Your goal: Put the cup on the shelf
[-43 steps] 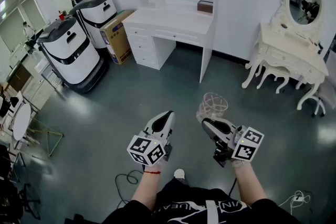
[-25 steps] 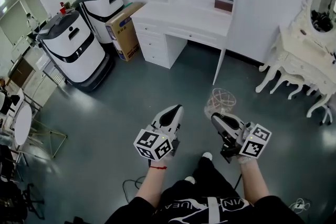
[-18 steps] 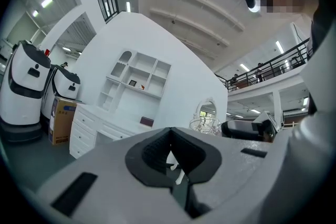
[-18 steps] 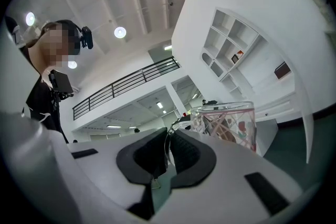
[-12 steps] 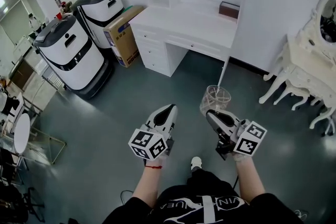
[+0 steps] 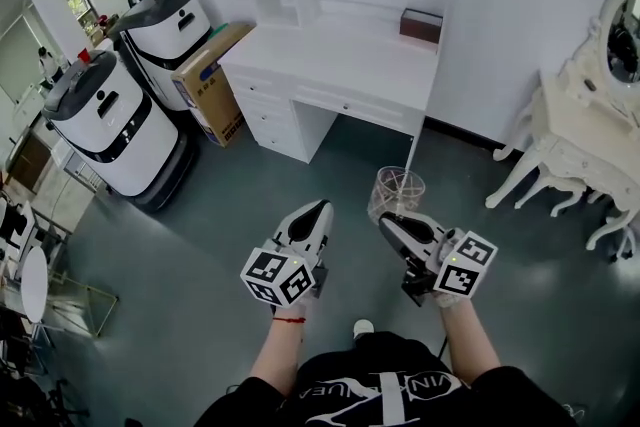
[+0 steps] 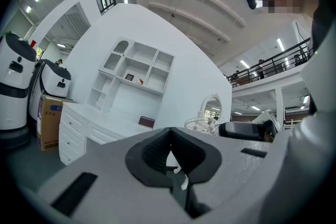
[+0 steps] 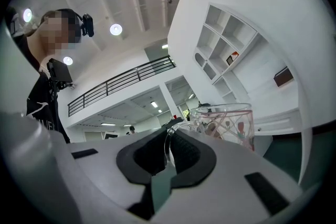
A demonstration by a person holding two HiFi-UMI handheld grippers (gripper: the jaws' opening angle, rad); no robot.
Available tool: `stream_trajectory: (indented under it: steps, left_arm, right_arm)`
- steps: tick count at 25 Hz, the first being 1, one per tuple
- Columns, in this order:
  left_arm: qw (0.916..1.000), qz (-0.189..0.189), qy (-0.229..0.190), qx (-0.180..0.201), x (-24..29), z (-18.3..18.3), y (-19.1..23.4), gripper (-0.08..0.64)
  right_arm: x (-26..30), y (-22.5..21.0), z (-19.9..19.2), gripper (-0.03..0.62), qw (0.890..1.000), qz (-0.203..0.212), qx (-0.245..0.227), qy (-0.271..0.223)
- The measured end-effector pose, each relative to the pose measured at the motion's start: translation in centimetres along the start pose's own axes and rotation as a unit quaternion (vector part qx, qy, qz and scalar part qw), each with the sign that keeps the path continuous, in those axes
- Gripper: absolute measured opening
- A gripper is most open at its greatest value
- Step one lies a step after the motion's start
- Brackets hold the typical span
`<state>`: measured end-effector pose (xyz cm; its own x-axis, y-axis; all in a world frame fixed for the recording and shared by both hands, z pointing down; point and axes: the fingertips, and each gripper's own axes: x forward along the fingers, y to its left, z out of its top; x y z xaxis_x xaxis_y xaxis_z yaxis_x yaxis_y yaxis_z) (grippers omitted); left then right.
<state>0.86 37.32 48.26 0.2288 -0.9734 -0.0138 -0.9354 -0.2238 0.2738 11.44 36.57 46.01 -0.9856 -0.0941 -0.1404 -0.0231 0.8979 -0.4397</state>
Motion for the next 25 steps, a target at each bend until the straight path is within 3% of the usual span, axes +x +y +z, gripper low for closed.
stream_trajectory:
  steps: [16, 25]
  left_arm:
    - [1.0000, 0.004, 0.000, -0.007, 9.4, 0.8, 7.8, 0.006]
    - [0.9992, -0.038, 0.004, -0.009, 18.9, 3.2, 13.1, 0.006]
  right_arm:
    - [6.7, -10.2, 2.8, 0.018, 1.000, 0.003, 0.006, 0.010]
    - [11.9, -17.5, 6.6, 0.018, 1.000, -0.016, -0.006, 0.003]
